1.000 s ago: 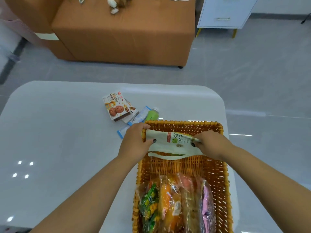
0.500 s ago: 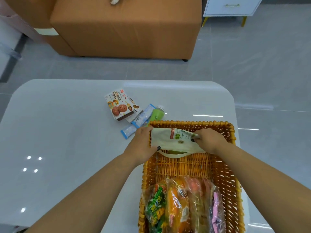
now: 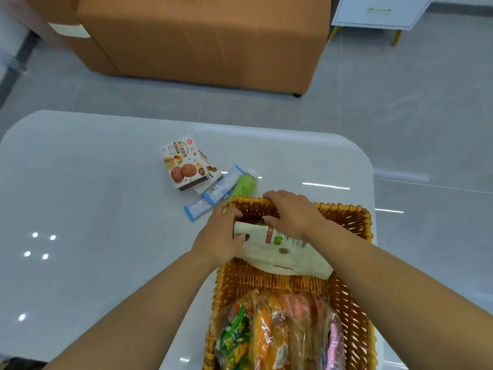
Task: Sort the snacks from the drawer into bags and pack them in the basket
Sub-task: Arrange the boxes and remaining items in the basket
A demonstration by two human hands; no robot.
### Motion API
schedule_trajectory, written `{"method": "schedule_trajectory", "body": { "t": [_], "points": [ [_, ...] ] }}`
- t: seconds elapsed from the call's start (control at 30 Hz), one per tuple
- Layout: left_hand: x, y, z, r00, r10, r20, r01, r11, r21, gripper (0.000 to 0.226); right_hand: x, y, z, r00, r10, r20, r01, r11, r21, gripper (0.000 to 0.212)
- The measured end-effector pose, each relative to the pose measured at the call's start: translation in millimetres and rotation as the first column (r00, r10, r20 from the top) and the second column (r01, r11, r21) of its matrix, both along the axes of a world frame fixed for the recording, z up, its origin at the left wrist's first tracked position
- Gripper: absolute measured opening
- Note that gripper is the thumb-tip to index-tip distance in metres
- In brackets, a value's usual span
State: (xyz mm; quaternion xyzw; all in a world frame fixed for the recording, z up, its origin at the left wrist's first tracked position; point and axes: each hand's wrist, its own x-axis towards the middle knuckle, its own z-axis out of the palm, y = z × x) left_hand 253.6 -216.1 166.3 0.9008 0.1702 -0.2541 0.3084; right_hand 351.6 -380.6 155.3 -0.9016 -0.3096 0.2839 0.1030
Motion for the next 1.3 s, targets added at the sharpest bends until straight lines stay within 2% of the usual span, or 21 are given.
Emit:
{"method": "schedule_trajectory", "body": {
  "t": [0.1,0.27,0.33,0.43,0.53,0.6,0.67,0.77,0.9,1.0,1.1,1.23,1.3],
  "points": [
    [4.3,9.9,-3.9,0.994,0.040,0.101,-0.032,0.996,-0.087,0.039,12.4,10.3,-9.1,0.999,-0.010,-0.032,0.007,0.997,-0.075,0.035],
    [26.3,54.9,-19.2,0.974,0.170,0.150,-0.114,0.939,-0.326,0.044,25.8,16.9,-20.5,0.999,0.017,-0.044,-0.023,0.991,-0.131,0.025],
    [40.4,76.6,-32.1,0.935,0.302,0.186,-0.241,0.925,-0.294,0.043,27.0,16.8,-23.2,0.998,0.010,-0.062,-0.018,0.991,-0.136,0.025],
    [64.8,105.0,-50.6,0.840,0.493,0.227,-0.474,0.870,-0.135,0.046,25.9,16.9,-23.7,0.999,0.002,-0.042,-0.008,0.989,-0.147,0.025],
    [92.0,129.5,-69.9,0.770,0.616,0.167,-0.632,0.773,0.060,0.077,25.8,19.5,-25.6,1.000,0.007,-0.029,-0.012,0.987,-0.159,0.028],
    [109.2,135.9,-76.4,0.711,0.701,0.050,-0.703,0.708,0.065,0.099,26.3,20.0,-26.9,1.000,0.007,-0.024,-0.011,0.986,-0.166,0.029],
    [123.5,136.7,-83.1,0.687,0.726,-0.020,-0.725,0.687,0.049,0.122,26.1,19.6,-27.7,1.000,0.003,-0.019,-0.007,0.984,-0.175,0.030],
    [131.7,132.7,-90.1,0.679,0.731,-0.065,-0.730,0.682,0.052,0.134,24.6,20.1,-27.1,1.000,-0.005,-0.014,0.002,0.983,-0.182,0.032],
    [116.5,130.3,-88.4,0.665,0.746,-0.036,-0.747,0.665,-0.003,0.128,24.8,22.1,-23.7,1.000,-0.010,-0.017,0.007,0.982,-0.187,0.031],
    [90.6,126.9,-79.9,0.618,0.785,-0.038,-0.777,0.603,-0.183,0.122,24.1,23.3,-20.4,0.999,-0.025,-0.023,0.020,0.979,-0.201,0.030],
    [55.6,116.1,-56.6,0.631,0.768,-0.104,-0.748,0.568,-0.343,0.125,23.5,24.1,-18.0,0.999,-0.045,-0.023,0.039,0.976,-0.214,0.027],
    [11.0,91.5,-24.4,0.590,0.789,-0.170,-0.748,0.456,-0.482,0.098,23.9,26.9,-17.3,0.996,-0.077,-0.047,0.063,0.966,-0.251,0.024],
    [-5.9,75.6,-8.1,0.565,0.809,-0.161,-0.751,0.423,-0.507,0.088,22.5,27.7,-11.9,0.976,-0.178,-0.126,0.148,0.965,-0.216,0.023]
  ]
}}
